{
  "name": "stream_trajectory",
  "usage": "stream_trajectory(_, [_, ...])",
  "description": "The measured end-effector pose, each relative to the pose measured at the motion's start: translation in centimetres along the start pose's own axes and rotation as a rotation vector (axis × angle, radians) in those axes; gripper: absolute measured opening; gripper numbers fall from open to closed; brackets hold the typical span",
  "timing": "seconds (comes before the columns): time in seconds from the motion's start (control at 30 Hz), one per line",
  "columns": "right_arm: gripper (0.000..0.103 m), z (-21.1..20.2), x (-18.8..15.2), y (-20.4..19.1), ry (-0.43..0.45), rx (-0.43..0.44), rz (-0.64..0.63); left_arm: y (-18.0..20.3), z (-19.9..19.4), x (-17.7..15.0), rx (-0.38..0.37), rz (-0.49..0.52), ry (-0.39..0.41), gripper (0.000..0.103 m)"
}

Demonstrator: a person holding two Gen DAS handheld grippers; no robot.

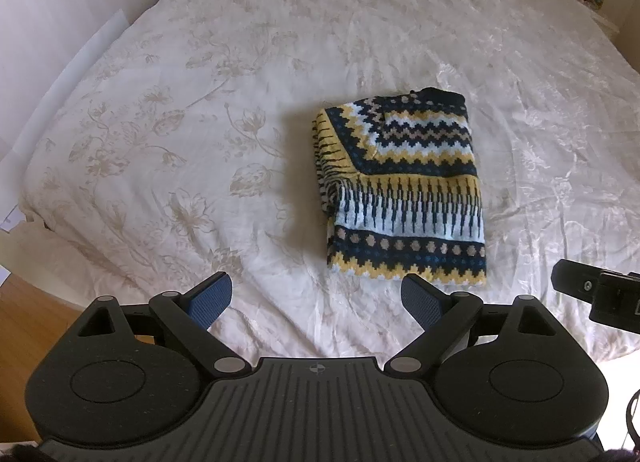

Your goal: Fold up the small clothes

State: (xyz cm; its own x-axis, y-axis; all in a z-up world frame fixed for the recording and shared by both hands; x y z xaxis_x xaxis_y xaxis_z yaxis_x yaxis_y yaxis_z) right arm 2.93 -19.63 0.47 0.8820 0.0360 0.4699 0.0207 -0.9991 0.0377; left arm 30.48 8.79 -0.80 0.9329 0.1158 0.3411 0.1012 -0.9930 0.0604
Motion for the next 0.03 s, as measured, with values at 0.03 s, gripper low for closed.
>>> stream_trajectory(0.03, [0.102, 0.07, 0.04, -0.01, -0.004, -0.002, 0.001, 0.03, 0.0, 0.08, -0.001, 0.001, 0.0, 0.093])
Point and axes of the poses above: each gripper's, at about its wrist camera, not at the fingertips, and z roughly the way its jaws point, y to its right, x to its top, the point moved 3 cm from there along z, roughly the way its jaws point, and after that the axes turned 14 degrees about -z, right-handed, at the moved point
